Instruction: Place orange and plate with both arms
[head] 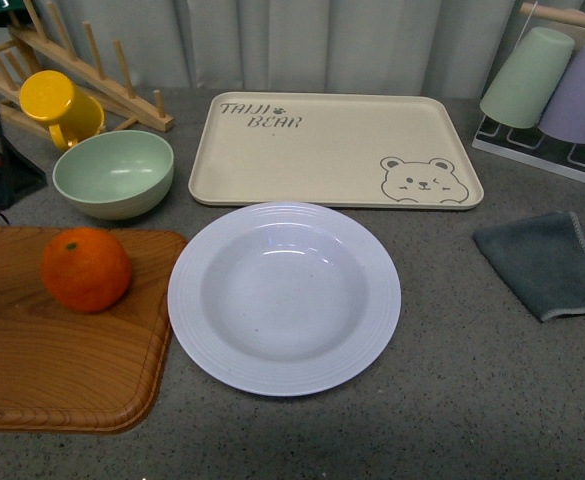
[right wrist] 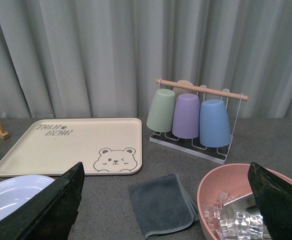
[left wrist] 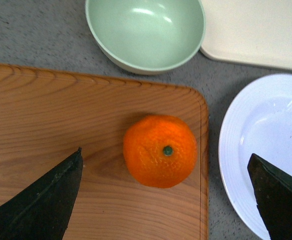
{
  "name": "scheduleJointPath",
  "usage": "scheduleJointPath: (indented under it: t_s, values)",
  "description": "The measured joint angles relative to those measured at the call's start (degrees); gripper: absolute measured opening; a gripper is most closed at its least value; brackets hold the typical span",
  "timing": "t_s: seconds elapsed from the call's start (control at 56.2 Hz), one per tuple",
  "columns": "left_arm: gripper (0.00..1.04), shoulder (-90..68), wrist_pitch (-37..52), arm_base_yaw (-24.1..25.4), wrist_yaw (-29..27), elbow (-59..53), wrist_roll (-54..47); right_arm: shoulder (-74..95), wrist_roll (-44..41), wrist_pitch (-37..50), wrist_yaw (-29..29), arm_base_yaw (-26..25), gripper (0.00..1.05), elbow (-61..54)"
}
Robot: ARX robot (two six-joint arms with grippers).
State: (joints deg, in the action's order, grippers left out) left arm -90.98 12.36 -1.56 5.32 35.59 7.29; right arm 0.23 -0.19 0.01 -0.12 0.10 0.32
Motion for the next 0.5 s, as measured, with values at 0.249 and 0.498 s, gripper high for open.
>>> scheduleJointPath:
  t_s: [0.249,0.498]
  values:
    - [0.98,-7.13,-5.33,0.81,1.51,5.64,-2.32,0.00,0.00,0.00,0.00,0.00,0.96,0.00]
    - [0.98,-8.76,-8.85,1.03,5.49,7.82,-3.87,0.00,0.00,0.00,0.00,0.00,0.96,0.00]
